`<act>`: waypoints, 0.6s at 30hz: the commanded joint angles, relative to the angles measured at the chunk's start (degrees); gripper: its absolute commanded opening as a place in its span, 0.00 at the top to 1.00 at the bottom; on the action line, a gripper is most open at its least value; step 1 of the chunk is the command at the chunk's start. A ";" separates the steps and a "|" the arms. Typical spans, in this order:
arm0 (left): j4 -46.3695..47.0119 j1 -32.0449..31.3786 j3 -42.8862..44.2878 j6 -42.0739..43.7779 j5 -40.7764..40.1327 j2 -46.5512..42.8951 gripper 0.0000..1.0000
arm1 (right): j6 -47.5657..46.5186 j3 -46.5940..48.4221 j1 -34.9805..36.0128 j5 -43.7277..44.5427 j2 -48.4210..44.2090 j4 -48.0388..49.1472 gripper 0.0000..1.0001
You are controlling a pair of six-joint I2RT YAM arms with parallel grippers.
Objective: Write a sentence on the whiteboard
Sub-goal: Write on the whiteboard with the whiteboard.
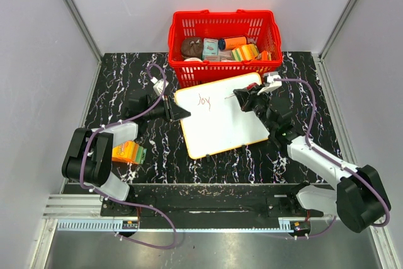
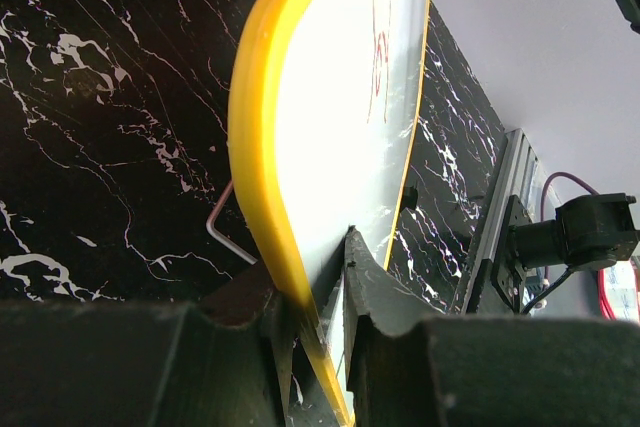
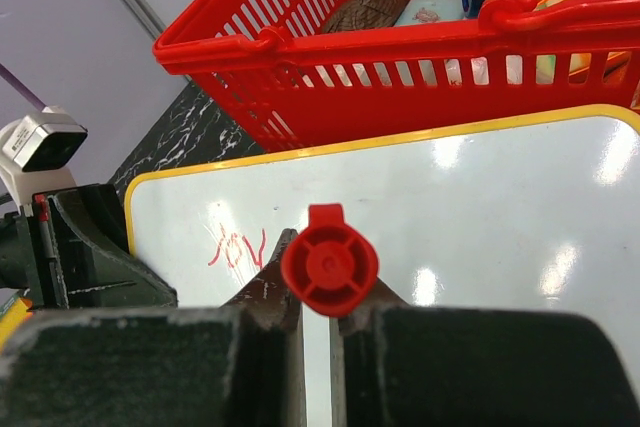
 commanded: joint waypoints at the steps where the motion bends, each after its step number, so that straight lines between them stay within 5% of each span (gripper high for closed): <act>1: -3.50 -1.63 -0.16 11.78 -7.81 1.25 1.00 | -2.37 2.73 -0.12 -1.19 0.93 0.59 1.00; 18: -3.42 -1.90 -0.07 11.78 -7.63 1.43 1.00 | -1.67 6.95 -0.03 -1.80 8.67 6.75 1.00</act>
